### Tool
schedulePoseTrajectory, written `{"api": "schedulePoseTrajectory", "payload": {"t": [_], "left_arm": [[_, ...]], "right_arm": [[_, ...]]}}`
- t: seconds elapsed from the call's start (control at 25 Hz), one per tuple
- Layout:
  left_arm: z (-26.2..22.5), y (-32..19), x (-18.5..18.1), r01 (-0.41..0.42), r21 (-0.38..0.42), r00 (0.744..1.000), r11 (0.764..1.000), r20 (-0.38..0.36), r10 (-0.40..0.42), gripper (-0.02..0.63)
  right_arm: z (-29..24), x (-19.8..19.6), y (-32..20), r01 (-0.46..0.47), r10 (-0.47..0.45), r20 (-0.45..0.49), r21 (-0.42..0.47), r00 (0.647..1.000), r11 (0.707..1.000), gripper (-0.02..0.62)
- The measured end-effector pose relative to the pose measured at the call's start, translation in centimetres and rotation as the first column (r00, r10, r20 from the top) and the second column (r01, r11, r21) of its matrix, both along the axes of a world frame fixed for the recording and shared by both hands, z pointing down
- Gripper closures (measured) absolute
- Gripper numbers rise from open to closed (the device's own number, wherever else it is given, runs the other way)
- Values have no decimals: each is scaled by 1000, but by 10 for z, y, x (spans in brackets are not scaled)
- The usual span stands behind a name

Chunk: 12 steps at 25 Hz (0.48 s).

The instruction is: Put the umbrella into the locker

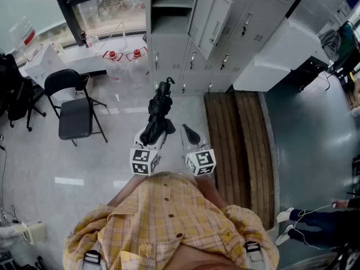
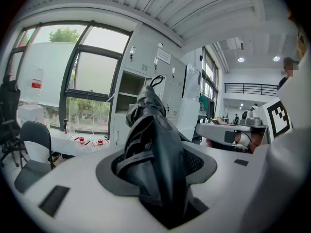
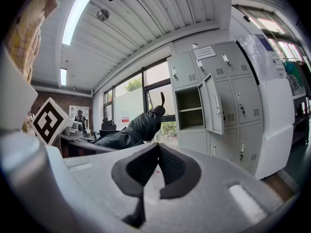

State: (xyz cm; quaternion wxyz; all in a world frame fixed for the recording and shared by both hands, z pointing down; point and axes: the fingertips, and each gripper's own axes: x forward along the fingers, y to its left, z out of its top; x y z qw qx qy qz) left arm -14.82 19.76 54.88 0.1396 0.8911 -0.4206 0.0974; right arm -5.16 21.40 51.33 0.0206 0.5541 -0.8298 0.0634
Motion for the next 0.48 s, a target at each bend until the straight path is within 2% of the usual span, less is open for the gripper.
{"api": "schedulePoseTrajectory", "payload": {"t": [0.48], "left_arm": [[-4, 9, 6, -12, 10, 1000, 1000, 24, 12, 377]], "right_arm": [[-6, 1, 10, -2, 2, 9, 1, 1000, 1000, 598]]}}
